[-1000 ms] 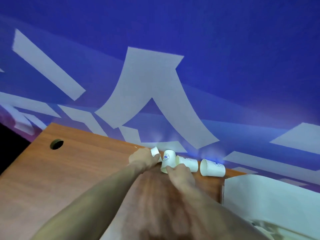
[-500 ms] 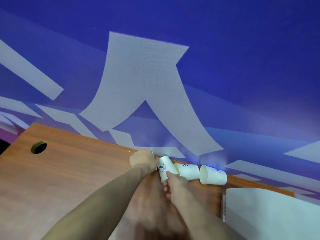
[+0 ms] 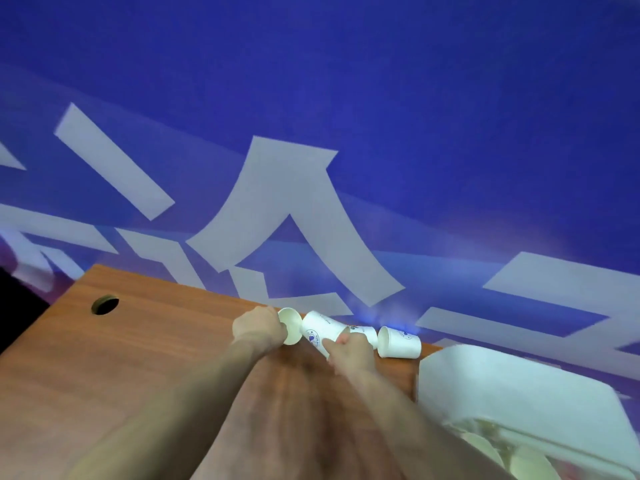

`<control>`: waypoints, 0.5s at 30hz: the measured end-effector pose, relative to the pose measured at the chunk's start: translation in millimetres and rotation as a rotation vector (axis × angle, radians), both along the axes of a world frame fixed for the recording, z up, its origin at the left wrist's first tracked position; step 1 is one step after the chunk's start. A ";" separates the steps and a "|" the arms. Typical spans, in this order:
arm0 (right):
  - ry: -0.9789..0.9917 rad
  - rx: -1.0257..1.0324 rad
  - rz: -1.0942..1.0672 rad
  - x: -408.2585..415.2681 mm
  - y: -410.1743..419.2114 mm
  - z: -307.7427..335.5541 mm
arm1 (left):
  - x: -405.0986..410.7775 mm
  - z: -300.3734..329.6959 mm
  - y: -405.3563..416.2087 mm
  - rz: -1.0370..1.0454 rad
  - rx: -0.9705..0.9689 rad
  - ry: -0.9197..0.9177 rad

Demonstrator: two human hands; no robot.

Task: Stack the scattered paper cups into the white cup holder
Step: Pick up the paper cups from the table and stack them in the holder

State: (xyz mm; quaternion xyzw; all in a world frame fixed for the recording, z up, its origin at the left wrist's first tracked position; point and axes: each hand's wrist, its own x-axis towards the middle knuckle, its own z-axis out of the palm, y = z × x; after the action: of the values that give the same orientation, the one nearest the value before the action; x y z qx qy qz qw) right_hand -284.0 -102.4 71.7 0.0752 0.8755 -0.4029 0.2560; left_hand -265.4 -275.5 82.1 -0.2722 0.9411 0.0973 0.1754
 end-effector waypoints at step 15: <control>0.439 0.280 0.319 60.6 129.2 121.8 | 84.0 121.3 79.1 -0.054 0.088 0.083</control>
State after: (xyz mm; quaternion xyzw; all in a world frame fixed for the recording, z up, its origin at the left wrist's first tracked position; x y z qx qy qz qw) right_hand -223.4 26.7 193.5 -0.1175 0.9576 -0.2398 0.1080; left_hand -181.4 -196.5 203.4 -0.2344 0.9494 0.1449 0.1506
